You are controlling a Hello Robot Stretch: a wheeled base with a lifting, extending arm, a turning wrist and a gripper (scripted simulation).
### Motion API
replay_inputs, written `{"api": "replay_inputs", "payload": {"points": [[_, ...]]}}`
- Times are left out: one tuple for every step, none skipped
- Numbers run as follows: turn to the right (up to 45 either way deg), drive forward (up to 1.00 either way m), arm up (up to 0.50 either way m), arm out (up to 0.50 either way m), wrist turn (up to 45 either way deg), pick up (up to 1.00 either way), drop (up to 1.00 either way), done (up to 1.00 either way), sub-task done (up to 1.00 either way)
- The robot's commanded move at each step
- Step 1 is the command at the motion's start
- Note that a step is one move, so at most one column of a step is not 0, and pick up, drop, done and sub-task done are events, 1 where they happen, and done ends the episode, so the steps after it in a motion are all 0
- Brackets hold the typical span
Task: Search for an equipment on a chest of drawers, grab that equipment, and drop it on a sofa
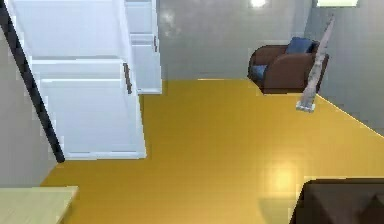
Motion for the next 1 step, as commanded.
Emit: {"api": "replay_inputs", "payload": {"points": [[0.0, 1.00, 0.00, 0.00, 0.0, 0.00, 0.00, 0.00, 0.00]]}}
